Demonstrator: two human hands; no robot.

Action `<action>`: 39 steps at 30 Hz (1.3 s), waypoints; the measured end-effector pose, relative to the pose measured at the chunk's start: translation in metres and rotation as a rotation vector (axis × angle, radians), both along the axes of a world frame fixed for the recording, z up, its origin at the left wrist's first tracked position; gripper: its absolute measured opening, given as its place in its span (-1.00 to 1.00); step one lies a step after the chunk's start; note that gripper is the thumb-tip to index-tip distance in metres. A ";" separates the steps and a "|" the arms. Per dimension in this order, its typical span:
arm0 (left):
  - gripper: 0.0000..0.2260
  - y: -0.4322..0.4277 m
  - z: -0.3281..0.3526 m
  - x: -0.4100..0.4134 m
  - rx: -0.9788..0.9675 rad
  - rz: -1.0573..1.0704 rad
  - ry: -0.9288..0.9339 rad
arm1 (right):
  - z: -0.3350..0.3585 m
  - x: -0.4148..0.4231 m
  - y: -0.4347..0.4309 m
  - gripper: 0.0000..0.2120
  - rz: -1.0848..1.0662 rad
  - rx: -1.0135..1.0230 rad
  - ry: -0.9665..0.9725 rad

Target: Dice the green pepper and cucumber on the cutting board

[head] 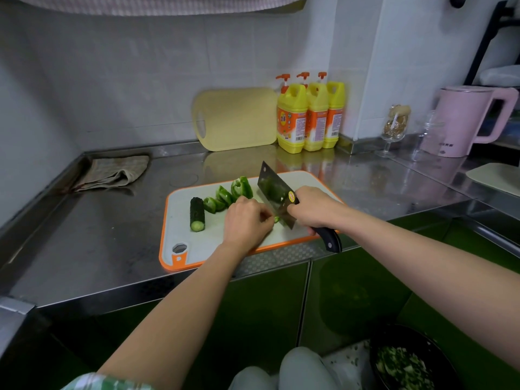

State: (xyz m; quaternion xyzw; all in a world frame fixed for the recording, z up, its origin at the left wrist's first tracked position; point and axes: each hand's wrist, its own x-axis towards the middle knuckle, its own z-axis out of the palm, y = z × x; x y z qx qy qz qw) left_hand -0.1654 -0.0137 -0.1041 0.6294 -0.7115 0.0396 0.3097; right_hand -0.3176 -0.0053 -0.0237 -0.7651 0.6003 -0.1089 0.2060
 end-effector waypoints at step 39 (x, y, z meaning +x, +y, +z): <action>-0.86 0.000 -0.001 0.005 -0.034 0.093 -0.049 | -0.017 0.010 -0.013 -0.86 -0.007 0.069 -0.032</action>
